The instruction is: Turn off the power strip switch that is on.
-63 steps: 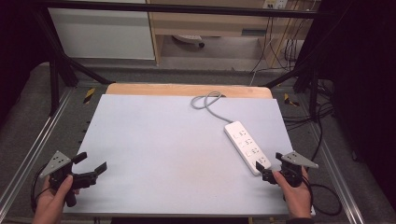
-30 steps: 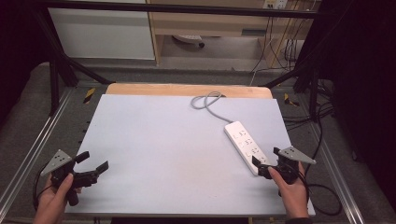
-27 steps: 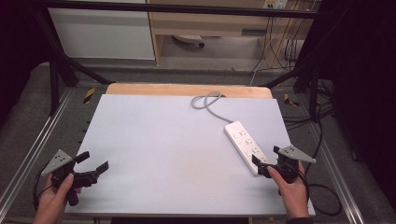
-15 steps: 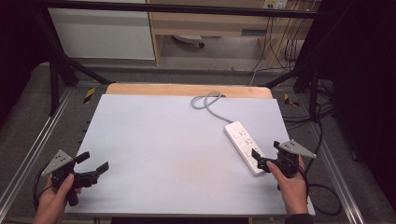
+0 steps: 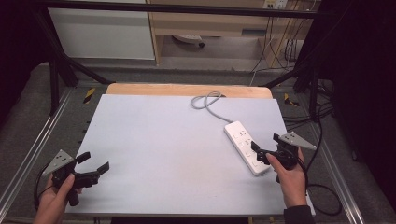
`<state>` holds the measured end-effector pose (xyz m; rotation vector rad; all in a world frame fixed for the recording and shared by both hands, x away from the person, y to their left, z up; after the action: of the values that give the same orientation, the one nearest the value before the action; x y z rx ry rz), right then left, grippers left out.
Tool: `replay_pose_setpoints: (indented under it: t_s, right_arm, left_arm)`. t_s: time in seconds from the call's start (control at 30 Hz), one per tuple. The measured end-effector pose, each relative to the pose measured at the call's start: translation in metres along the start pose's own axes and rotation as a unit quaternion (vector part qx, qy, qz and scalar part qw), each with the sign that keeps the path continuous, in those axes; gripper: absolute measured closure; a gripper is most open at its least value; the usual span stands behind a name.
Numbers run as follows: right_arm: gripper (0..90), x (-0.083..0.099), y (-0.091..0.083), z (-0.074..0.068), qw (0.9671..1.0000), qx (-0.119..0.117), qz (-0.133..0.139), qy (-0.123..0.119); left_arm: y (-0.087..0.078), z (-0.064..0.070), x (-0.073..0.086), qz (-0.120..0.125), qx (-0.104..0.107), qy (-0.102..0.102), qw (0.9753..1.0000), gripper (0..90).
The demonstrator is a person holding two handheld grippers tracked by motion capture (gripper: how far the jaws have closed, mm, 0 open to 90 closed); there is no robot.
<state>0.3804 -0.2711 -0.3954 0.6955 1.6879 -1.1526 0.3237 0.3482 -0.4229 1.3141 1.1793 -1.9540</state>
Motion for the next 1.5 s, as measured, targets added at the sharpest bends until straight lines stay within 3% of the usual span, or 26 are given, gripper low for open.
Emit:
replay_pose_setpoints:
  t_s: [0.53, 1.5]
  right_arm:
    - [3.7, -0.022, 0.01, 0.0, 0.9997, -0.006, 0.021, 0.004]
    - [2.4, -0.032, 0.03, -0.006, 0.9997, -0.005, 0.023, 0.01]
  left_arm:
    - [0.0, -0.001, 0.0, 0.0, -0.007, -0.002, 1.0, 5.4]
    - [0.001, 0.0, 0.001, -0.002, -0.006, 0.001, 1.0, 5.4]
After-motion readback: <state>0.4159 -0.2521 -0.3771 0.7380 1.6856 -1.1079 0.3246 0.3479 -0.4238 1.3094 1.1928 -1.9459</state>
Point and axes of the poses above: each handheld gripper's, and its own axes: y roughly forward along the jaws, x roughly out of its underside, z roughly to its right, the point moved 1 cm from there along y, roughly forward along the jaws, and after that the axes turned 1 degree about -x, right-handed, at the moved point
